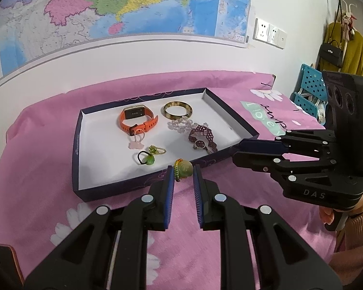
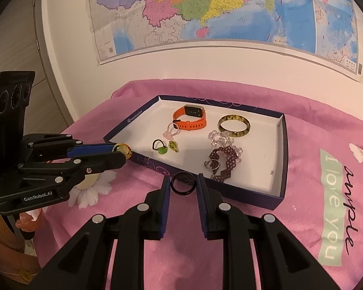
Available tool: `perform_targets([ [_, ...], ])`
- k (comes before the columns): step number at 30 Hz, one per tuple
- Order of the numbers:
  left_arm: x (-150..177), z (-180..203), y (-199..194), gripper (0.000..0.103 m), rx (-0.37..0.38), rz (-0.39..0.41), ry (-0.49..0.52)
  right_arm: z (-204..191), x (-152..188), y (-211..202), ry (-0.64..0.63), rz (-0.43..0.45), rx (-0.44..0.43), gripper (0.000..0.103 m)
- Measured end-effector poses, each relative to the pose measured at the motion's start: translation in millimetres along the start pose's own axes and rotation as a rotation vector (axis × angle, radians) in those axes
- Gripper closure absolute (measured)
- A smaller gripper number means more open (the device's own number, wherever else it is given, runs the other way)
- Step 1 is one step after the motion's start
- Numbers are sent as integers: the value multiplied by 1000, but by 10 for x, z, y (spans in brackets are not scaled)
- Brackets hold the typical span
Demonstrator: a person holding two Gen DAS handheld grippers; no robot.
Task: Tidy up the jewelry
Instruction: 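Carry the charm with the left tool while the right tool carries the black ring into the tray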
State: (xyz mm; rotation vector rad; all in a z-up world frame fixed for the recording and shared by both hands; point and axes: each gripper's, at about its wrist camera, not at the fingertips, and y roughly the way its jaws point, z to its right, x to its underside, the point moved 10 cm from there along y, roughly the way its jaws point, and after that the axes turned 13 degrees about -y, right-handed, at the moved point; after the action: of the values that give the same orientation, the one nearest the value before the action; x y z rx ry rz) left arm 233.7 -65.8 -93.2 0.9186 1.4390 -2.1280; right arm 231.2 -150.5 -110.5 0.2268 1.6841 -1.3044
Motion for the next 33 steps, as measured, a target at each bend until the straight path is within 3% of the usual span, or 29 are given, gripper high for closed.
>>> perform_targets([
  [33,-300,-293,281,87,-67,8,-39,223,-229,308,6,2,29,83],
])
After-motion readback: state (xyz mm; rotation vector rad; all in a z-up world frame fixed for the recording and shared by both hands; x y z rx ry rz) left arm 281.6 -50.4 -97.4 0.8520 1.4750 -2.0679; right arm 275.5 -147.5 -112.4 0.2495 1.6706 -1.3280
